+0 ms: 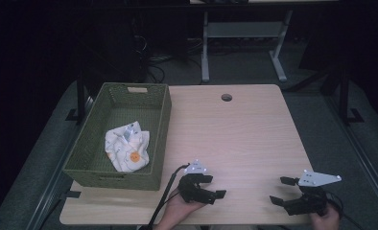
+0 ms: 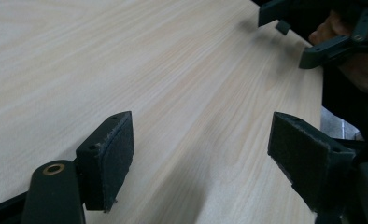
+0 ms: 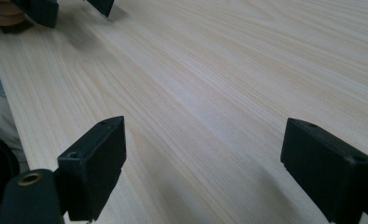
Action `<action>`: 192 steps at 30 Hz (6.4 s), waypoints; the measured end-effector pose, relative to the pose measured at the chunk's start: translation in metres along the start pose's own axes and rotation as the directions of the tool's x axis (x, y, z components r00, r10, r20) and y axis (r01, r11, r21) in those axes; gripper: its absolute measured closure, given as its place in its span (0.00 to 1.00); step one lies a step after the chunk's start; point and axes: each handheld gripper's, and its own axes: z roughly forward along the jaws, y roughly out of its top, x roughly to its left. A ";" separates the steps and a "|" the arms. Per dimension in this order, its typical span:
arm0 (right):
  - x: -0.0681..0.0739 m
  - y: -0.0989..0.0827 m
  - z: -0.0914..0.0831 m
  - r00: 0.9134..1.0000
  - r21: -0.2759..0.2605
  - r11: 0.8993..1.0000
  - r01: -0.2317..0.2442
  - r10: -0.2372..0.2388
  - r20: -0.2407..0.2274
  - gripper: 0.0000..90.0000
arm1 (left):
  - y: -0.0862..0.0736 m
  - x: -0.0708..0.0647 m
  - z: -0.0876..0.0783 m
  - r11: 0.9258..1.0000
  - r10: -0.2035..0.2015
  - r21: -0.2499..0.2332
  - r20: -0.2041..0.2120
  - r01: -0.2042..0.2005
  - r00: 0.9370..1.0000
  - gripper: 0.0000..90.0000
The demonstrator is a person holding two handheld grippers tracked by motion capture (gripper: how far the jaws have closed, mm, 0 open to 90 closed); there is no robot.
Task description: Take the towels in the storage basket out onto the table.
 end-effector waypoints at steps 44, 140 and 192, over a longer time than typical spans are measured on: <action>0.004 0.001 0.000 1.000 -0.022 1.000 0.018 -0.018 -0.016 0.15 | 0.080 0.001 -0.068 0.977 0.194 0.083 0.058 -0.198 0.979 0.25; 0.007 0.003 0.001 0.997 -0.031 0.998 0.061 -0.062 -0.035 0.15 | 0.045 0.180 -0.206 0.913 -0.073 0.314 -0.502 0.261 0.862 0.25; 0.009 0.004 0.000 0.997 -0.040 0.997 0.072 -0.073 -0.038 0.15 | 0.045 0.196 -0.171 0.771 -0.058 0.475 -0.611 0.424 0.790 0.81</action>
